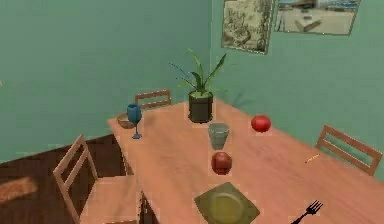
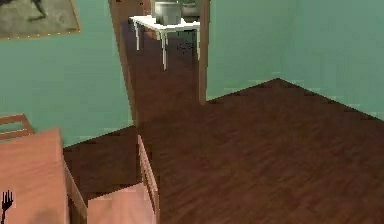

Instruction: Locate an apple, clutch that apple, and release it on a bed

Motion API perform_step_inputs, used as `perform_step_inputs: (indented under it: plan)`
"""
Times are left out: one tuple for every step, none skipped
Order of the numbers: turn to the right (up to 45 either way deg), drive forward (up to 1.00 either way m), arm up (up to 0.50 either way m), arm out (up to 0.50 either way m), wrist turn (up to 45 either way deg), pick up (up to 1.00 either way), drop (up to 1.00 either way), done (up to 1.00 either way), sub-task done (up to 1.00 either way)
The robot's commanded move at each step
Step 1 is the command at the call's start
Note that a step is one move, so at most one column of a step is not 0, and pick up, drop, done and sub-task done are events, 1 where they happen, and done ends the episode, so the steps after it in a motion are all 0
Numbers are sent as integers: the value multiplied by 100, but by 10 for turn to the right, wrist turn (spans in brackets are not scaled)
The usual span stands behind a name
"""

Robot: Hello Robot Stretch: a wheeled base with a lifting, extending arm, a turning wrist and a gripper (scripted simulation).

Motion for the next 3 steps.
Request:
perform_step_inputs:
  plan:
    - [-450, 0, 0, 0, 0, 0, 0, 0, 0]
    - [-300, 0, 0, 0, 0, 0, 0, 0, 0]
    - [0, 0, 50, 0, 0, 0, 0, 0, 0]
